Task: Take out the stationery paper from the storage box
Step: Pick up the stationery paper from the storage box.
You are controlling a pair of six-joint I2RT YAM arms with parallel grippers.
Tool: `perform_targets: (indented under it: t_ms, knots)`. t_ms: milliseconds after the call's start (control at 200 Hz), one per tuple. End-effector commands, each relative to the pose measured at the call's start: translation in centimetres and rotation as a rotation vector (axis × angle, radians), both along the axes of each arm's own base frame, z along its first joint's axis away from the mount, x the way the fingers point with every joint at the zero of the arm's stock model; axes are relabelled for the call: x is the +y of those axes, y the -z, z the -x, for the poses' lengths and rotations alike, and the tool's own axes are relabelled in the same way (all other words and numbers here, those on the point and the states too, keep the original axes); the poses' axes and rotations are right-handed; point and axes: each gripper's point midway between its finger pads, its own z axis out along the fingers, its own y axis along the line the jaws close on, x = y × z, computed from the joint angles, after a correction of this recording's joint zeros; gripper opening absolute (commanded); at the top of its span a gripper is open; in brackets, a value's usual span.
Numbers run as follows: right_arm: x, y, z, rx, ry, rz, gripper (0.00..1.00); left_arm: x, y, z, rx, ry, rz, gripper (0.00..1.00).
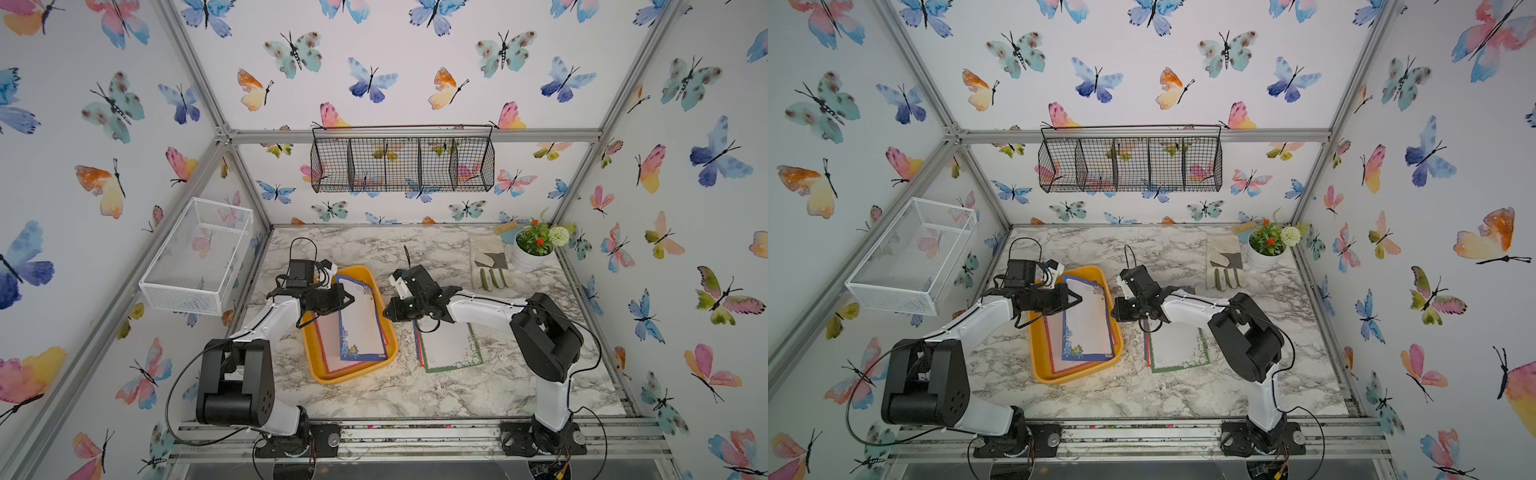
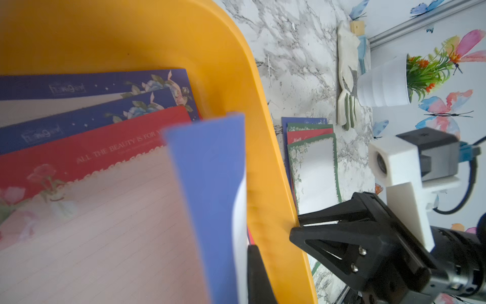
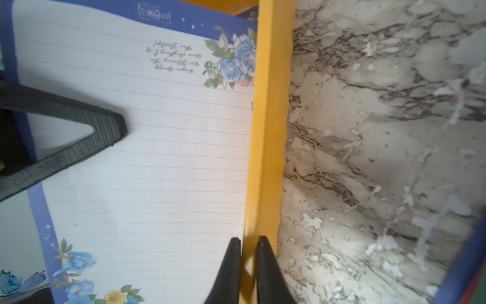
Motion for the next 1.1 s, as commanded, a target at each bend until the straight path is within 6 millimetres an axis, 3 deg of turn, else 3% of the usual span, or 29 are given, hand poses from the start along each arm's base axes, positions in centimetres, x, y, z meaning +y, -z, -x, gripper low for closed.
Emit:
perform_targets:
  t_ms: [0, 626, 911, 1096]
  knots:
    - [-0.1, -0.3, -0.8, -0.025, 0.047, 0.007, 0.13, 0.5, -1.4, -0.5, -0.045, -0.009, -0.004, 0.06]
    - [-1.5, -1.9, -0.9, 0.002, 0.219, -0.102, 0.15, 0.5, -5.3, -1.2, -0.167, -0.006, 0.026, 0.03]
    - [-0.5, -4.8, -0.8, -0.030, 0.188, -0.175, 0.36, 0.5, -6.9, -1.3, -0.216, -0.006, 0.029, 0.01]
    - [-1.8, -6.0, -1.3, -0.093, 0.214, -0.121, 0.46, 0.5, -8.4, -1.6, -0.260, -0.008, 0.030, 0.00]
